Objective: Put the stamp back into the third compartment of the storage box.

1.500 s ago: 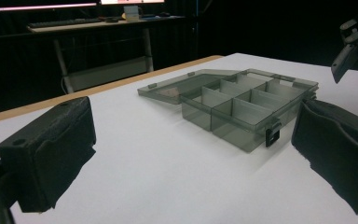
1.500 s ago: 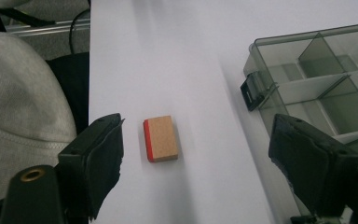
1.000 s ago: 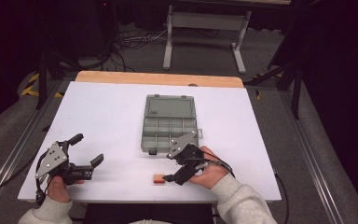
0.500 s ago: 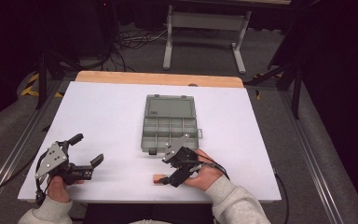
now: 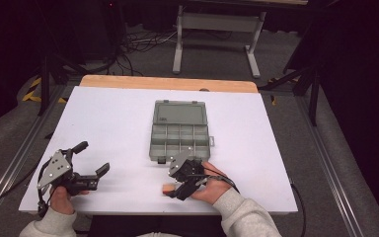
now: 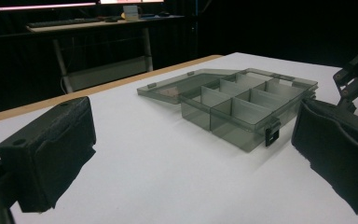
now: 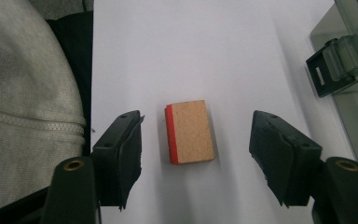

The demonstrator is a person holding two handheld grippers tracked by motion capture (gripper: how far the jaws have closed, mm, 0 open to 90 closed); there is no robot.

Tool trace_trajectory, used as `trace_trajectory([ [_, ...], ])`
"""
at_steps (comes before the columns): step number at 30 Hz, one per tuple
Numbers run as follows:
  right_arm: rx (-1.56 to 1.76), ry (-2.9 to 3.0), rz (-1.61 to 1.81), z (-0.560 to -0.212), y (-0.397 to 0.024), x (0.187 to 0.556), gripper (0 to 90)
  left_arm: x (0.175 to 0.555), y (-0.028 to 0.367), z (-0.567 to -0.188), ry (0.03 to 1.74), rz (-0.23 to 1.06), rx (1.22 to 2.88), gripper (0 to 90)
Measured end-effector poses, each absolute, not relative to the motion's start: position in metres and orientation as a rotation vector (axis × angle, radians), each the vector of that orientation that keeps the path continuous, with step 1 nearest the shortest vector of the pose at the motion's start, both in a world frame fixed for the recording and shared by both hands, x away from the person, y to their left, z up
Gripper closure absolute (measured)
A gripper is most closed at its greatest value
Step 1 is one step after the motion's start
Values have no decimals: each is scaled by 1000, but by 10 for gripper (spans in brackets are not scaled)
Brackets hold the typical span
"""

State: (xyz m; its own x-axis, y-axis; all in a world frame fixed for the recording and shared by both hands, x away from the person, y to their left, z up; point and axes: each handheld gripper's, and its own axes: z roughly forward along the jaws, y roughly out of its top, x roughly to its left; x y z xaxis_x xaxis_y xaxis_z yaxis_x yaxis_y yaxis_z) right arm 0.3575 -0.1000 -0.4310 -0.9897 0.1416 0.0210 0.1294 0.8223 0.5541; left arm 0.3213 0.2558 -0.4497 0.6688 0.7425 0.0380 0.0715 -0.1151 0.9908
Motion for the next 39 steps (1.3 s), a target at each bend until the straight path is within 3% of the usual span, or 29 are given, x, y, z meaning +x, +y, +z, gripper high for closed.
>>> trace_trajectory([
  [17, 203, 3009, 861, -441, -94, 357, 529, 321, 256, -450, 684, 653, 1607, 5],
  [24, 181, 3011, 845, -441, -93, 356, 647, 321, 256, -450, 686, 655, 1604, 5],
  [39, 175, 2999, 837, -440, -93, 356, 660, 321, 256, -450, 685, 654, 1603, 5],
])
